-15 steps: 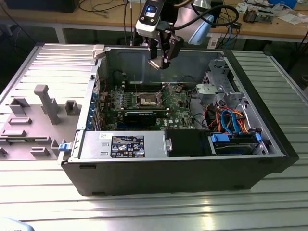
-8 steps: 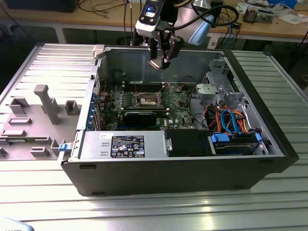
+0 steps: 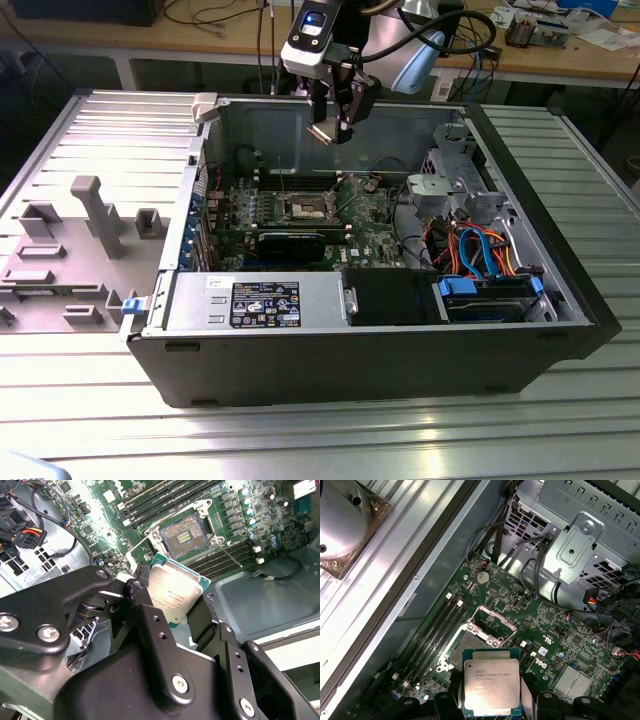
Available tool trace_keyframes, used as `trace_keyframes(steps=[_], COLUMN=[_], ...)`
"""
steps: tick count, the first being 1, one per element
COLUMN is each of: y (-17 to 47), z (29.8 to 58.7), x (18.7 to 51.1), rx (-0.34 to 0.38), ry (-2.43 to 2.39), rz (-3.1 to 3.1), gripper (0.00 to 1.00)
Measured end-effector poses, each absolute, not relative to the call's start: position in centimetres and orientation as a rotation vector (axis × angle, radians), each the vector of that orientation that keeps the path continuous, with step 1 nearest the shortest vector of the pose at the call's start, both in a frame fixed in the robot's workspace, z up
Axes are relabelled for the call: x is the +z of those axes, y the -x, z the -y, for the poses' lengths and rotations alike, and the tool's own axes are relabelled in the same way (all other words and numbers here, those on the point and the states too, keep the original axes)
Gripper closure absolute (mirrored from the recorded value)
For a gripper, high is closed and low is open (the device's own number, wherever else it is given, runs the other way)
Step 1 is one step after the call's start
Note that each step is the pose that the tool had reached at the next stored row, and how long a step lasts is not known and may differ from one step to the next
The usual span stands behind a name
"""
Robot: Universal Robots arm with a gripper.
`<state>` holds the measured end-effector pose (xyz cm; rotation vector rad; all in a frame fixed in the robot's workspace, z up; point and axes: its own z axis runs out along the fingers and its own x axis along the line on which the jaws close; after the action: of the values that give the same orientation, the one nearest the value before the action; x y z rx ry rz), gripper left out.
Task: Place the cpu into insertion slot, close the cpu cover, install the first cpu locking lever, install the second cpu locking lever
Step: 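Place the cpu into insertion slot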
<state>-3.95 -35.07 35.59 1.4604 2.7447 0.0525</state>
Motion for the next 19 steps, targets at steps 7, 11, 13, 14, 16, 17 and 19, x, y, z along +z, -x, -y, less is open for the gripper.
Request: trace_keyframes(steps=[7,11,13,14,16,17,19], y=[3.95,3.95,3.95,3.95,3.95,3.95,3.95], z=[35.07,35.07,35.07,35.07,35.07,35.07,35.07], x=[35.59,35.59,35.59,35.59,35.59,35.59,35.59], rx=[0.053,0.052,0.052,0.052,0.052,0.052,0.052], ry=[-1.466,-1.469,-1.471,-1.473,-1.476,-1.478,-1.48], rz=[-2.742,-2.74,-2.739,-2.738,-2.736,-2.735,-2.734], gripper=[0.45,0.45,0.45,0.45,0.45,0.45,0.45])
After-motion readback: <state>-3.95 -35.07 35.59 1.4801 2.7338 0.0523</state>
